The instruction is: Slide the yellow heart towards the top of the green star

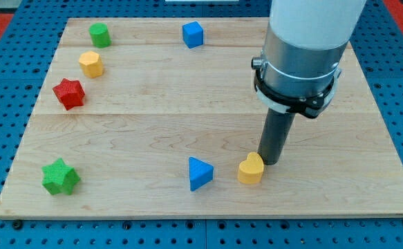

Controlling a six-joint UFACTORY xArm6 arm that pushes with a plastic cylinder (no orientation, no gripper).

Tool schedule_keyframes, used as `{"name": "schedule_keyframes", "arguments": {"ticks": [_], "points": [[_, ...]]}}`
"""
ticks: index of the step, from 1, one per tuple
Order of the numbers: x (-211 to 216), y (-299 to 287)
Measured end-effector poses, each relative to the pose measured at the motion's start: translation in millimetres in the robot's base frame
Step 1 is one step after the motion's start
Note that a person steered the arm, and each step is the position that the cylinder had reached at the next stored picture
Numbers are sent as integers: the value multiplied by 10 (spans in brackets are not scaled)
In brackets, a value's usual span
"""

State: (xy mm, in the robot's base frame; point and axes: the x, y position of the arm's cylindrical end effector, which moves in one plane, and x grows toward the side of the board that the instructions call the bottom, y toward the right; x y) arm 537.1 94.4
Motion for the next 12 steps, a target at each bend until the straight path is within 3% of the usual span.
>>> {"name": "schedule_keyframes", "arguments": {"ticks": [2,3,5,6,7,8,9,10,12], "points": [[520,577],[603,277],[-279,-104],[-297,9],[90,544],[571,588],[707,186],[541,-160],[-232,-297]]}}
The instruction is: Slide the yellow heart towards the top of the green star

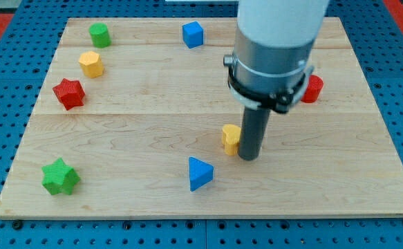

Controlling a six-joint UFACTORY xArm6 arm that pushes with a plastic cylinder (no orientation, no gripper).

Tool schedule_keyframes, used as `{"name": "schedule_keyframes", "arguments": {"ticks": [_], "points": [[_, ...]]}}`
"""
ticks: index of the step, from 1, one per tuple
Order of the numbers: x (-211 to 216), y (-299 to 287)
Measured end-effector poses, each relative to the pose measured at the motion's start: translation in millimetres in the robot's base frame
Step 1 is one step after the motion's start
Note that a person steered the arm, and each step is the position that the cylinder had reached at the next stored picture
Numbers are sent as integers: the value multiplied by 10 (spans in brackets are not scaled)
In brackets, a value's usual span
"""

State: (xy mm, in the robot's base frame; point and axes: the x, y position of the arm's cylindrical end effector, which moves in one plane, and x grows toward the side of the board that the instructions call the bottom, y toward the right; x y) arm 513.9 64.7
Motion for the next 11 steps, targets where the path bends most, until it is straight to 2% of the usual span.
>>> {"name": "schedule_keyframes", "arguments": {"ticks": [1,3,5,6,7,10,11], "points": [[-203,-22],[-319,376],[-456,-687],[-455,-398],[-251,-201],[-320,-1652],[-304,-1613]]}}
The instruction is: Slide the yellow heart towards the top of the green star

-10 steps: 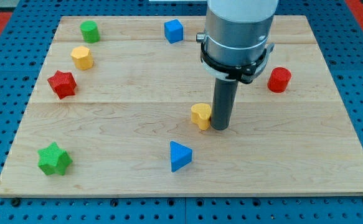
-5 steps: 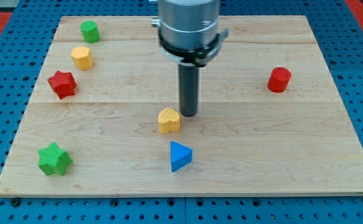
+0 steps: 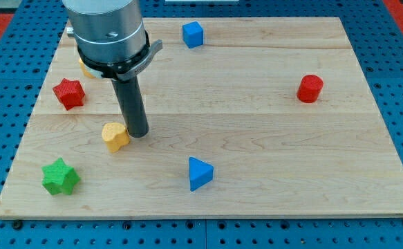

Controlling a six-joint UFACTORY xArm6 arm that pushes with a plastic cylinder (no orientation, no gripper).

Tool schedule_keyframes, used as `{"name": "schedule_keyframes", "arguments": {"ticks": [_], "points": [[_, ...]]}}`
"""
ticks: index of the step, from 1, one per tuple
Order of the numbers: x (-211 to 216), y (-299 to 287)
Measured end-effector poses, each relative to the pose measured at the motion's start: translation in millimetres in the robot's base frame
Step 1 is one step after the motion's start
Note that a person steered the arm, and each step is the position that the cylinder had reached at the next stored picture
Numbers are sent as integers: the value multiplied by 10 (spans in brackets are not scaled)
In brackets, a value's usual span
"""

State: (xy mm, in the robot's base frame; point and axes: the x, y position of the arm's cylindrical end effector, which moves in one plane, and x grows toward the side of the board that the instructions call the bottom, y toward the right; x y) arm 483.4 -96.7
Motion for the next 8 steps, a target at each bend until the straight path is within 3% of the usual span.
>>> {"name": "schedule_keyframes", "arguments": {"ticks": [1,3,8], "points": [[100,106],[53,-564],[201,-876]]}}
